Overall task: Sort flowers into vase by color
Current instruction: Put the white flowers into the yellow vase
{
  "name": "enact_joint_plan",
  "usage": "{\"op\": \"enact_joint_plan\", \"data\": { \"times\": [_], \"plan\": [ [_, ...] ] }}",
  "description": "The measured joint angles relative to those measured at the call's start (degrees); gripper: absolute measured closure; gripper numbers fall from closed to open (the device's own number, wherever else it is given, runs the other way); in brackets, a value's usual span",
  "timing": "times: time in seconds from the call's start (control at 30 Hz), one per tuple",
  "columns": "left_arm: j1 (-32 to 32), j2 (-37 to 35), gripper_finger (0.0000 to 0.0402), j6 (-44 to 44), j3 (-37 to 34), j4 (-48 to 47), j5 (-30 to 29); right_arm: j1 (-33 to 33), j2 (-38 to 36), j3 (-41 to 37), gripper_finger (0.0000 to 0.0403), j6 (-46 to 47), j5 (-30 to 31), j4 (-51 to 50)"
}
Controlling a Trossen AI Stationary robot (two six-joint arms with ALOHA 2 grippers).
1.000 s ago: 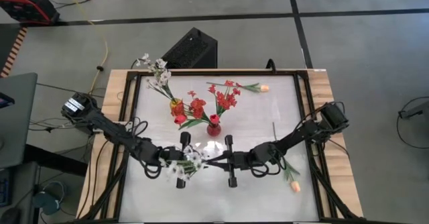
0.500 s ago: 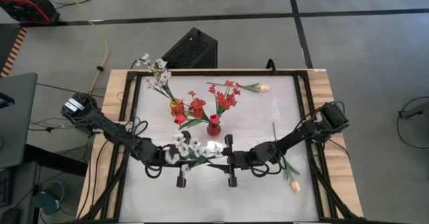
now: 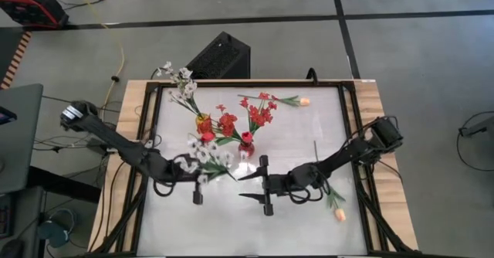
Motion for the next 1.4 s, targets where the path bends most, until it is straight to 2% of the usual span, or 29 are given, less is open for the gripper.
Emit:
{"op": "enact_joint_plan", "data": {
  "times": [0.2,0.43,0.73,0.97,1.1,1.27,1.4],
  "plan": [
    [-0.1,-9.2,0.0401,-2.1,0.0,-16.1,-8.5,0.3,-4.3,0.0,0.0174,0.7,0.1,-12.4],
    [-0.1,-18.6,0.0401,-2.5,0.0,-23.8,-13.2,-0.3,-9.3,0.0,0.0177,5.9,0.1,-24.3],
    [1.7,-25.6,0.0401,2.1,0.0,-22.6,-13.3,-1.5,-10.2,0.0,0.0177,6.4,0.2,-26.5],
    [5.5,-26.1,0.0401,6.9,0.0,-14.8,-8.9,-2.2,-10.2,0.0,0.0177,6.5,0.1,-27.6],
    [8.7,-25.9,0.0401,10.4,0.0,-10.8,-8.9,-2.5,-10.2,0.0,0.0177,6.7,0.1,-28.6],
    [14.0,-25.9,0.0401,13.5,0.0,-12.1,-12.5,-2.8,-10.2,0.0,0.0177,6.8,0.1,-29.2],
    [18.6,-25.5,0.0401,13.7,0.0,-16.5,-12.9,-2.8,-10.2,0.0,0.0177,6.8,0.1,-30.0]
  ]
}}
